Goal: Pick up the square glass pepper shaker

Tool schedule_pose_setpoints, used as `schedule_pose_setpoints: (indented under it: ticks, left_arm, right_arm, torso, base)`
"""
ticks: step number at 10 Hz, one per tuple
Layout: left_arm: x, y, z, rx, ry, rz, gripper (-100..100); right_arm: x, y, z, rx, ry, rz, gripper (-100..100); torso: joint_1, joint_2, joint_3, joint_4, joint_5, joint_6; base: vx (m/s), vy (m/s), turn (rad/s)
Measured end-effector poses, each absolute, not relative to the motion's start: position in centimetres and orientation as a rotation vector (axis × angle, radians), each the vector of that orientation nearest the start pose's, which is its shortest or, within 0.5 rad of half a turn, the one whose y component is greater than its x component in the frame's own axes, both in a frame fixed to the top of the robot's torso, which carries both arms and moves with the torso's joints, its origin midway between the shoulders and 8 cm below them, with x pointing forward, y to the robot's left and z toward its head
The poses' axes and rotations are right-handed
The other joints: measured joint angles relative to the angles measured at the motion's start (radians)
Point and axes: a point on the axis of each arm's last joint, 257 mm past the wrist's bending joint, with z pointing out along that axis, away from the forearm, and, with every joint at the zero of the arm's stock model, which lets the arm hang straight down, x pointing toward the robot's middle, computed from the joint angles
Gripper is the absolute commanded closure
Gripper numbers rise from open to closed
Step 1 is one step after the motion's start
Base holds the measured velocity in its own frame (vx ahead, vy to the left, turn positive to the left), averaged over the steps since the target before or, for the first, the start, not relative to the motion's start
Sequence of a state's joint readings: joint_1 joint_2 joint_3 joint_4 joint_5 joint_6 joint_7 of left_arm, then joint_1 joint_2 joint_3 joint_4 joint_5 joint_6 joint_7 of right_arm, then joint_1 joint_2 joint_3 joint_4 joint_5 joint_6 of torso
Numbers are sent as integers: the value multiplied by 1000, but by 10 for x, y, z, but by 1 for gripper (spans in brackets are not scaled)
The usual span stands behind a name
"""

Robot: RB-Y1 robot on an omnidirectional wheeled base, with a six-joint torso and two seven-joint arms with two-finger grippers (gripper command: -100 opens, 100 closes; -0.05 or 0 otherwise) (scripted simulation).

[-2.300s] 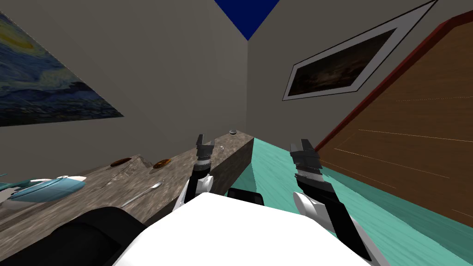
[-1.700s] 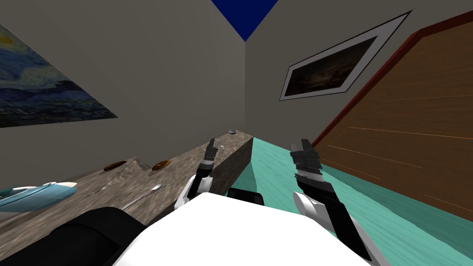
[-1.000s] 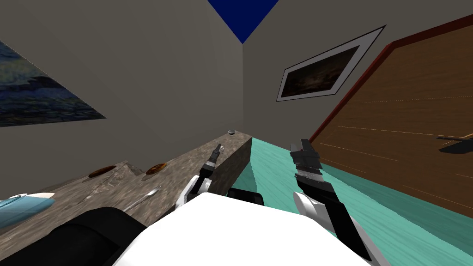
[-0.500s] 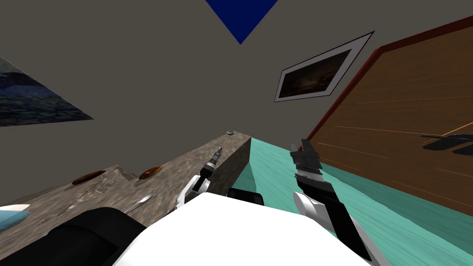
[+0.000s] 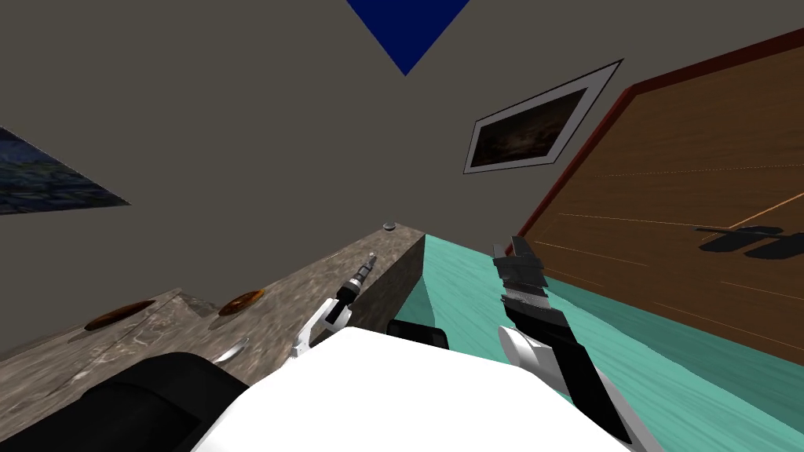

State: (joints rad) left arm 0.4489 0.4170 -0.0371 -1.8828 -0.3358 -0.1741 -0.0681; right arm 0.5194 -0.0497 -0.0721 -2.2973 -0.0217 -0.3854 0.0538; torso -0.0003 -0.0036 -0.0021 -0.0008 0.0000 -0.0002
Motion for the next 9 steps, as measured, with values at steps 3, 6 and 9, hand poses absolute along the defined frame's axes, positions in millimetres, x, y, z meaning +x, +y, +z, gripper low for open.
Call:
schedule_pose_setpoints:
  ticks: [3, 6, 9]
  left_arm:
    - [413, 331, -259, -485, 1633, -583, -100]
    - [408, 365, -286, -430, 1725, -439, -100]
    - [402, 398, -300, -380, 1785, -326, -100]
  right_arm:
    - [353, -307, 6, 696, 725, 1160, 0]
    - [353, -307, 6, 696, 725, 1160, 0]
    - [353, -307, 6, 696, 725, 1160, 0]
  torso:
    - [0, -1, 0, 0, 0, 0]
    - [-1, -3, -2, -1, 0, 0]
    - [-1, 0, 0, 0, 0, 0]
  base:
    - [64, -15, -51]
    - [83, -23, -27]
    - [30, -19, -3]
